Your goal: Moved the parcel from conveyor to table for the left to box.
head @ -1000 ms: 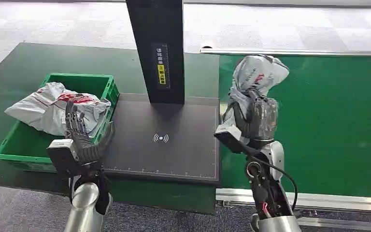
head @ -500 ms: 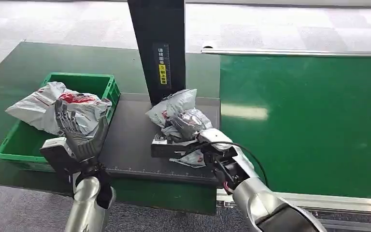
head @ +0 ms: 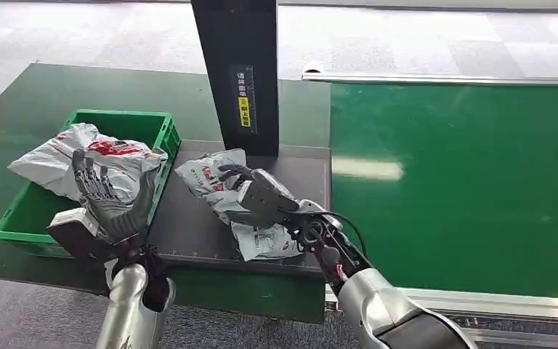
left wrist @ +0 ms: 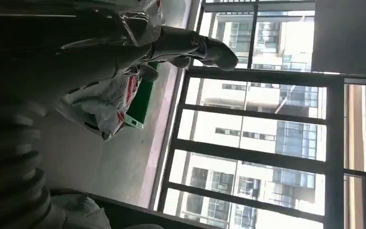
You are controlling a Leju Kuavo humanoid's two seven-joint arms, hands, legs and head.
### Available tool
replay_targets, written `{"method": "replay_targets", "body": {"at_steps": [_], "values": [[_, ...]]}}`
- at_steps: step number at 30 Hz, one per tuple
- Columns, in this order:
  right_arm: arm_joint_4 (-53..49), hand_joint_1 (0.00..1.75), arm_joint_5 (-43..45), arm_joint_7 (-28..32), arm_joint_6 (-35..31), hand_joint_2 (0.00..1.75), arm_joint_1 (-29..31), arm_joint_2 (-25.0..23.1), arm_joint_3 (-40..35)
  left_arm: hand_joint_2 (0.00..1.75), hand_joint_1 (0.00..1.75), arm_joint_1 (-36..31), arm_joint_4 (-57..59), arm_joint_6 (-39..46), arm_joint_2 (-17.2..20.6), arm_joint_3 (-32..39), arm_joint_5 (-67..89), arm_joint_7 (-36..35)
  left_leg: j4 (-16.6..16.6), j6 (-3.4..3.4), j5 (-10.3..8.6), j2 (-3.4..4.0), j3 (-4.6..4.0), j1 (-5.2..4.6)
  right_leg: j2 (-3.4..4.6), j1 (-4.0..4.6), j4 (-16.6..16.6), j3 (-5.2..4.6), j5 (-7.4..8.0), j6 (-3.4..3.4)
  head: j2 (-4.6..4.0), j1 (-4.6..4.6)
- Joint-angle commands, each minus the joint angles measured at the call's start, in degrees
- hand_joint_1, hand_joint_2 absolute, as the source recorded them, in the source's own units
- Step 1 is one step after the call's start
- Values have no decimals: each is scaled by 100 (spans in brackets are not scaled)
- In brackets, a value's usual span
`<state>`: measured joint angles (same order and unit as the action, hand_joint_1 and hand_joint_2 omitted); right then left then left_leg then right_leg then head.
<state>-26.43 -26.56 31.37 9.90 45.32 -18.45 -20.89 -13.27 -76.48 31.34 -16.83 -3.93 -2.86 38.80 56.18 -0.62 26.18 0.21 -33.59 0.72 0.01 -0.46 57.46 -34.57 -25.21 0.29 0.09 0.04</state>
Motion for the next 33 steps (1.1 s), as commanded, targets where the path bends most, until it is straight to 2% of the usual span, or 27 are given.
{"method": "replay_targets", "body": {"at_steps": [1, 2, 3, 4, 5, 8, 9, 10, 11, 16, 19, 22, 26, 31, 32, 33], "values": [[556, 0, 2022, -1007, 1480, 175, -20, -82, 1528, 175, 0, -65, 163, -113, 149, -51, -209, 120, -7, 3, 1, -9, 15, -2, -8, -1, -6, 17, -4, -1, 0, 0], [683, 0, 2203, -1267, 1705, 175, -55, -54, 1539, 175, 0, -48, 184, -156, 158, -73, -204, 120, -8, 2, 0, -11, 17, 0, -10, 0, -7, 19, -4, -1, 0, 0], [684, 0, 2212, -1241, 1710, 175, -112, -29, 1512, 175, 0, -44, 213, -174, 154, -85, -207, 120, -15, 2, -1, -17, 25, 1, -16, 1, -15, 29, -5, -2, 0, 0], [763, 0, 2061, -1531, 1489, 175, -147, 9, 1258, 175, 0, -72, 346, -256, 184, -128, -190, -1, -11, 2, 0, -14, 21, 1, -12, 1, -12, 24, -4, -1, 0, -2], [730, 0, 2097, -1462, 1539, 175, -220, 26, 1192, 175, 0, -92, 423, -262, 182, -129, -162, -17, -10, 2, 0, -13, 18, 0, -9, 0, -11, 20, -3, -1, 0, 0], [675, 0, 2001, -1468, 916, 175, -314, 34, 1044, 175, 0, -49, 399, -227, 151, -67, -117, -56, -16, 3, 2, -8, 30, -1, -7, 0, -17, 32, -5, -1, 0, -2], [637, 0, 2037, -1489, 823, 0, -342, 53, 1025, 175, 0, 3, 337, -212, 138, -61, -69, -113, -11, 2, 2, -5, 21, -2, -6, -1, -10, 21, -5, 0, 0, 0], [527, 0, 2058, -1336, 643, 0, -388, 74, 972, 175, 0, 43, 276, -207, 105, -39, -30, -152, -8, 2, 2, -5, 15, -1, -5, -1, -8, 15, -4, 0, 0, -2], [472, 0, 2132, -1208, 631, 175, -403, 91, 980, 175, 0, 76, 251, -206, 92, -34, -5, -156, -13, 3, 3, -7, 25, -2, -7, -1, -13, 26, -5, 0, 0, -2], [156, 0, 2550, -843, 562, 175, -420, 172, 1107, 175, 0, 69, 334, -257, 88, -90, 105, -191, -5, 2, 1, -6, 10, -2, -7, -2, -5, 10, -3, 1, 0, 0], [-253, 0, 2405, -382, -38, 175, -450, 256, 895, 175, 0, 65, 362, -577, 155, -222, 110, -276, -16, 7, 3, -14, 34, -3, -13, -1, -16, 37, -7, 0, 0, 0], [-865, 0, 2422, -122, -696, 175, -523, 294, 767, 175, 0, 46, 327, -1176, 295, -430, 226, -399, -9, 4, 1, -14, 19, -4, -15, -3, -8, 21, -6, -1, 0, 0], [-1670, 0, 2377, -114, -1101, 175, -672, 456, 456, 175, 0, -86, 508, -1660, 466, -825, 855, -611, -4, 4, 3, -3, 11, -2, -5, -1, -5, 11, -4, 0, 0, -2], [-2309, 0, 1793, -87, -1856, 175, -924, 717, 58, 175, 0, -163, 812, -1719, 559, -1160, 1747, -847, -12, 4, 0, -21, 21, -1, -22, -1, -14, 26, -6, 0, 0, -2], [-2523, 0, 1769, -138, -1928, 175, -996, 760, 61, 175, 0, -218, 944, -1727, 610, -1285, 2223, -1136, -9, 3, -1, -15, 15, -3, -17, -2, -9, 15, -5, 0, 0, 0], [-2591, 0, 1767, -172, -1924, 175, -1014, 781, 66, 175, 0, -224, 998, -1733, 580, -1263, 2246, -1130, -14, 4, 0, -19, 24, -2, -21, -1, -15, 27, -6, 0, 0, 0]]}}
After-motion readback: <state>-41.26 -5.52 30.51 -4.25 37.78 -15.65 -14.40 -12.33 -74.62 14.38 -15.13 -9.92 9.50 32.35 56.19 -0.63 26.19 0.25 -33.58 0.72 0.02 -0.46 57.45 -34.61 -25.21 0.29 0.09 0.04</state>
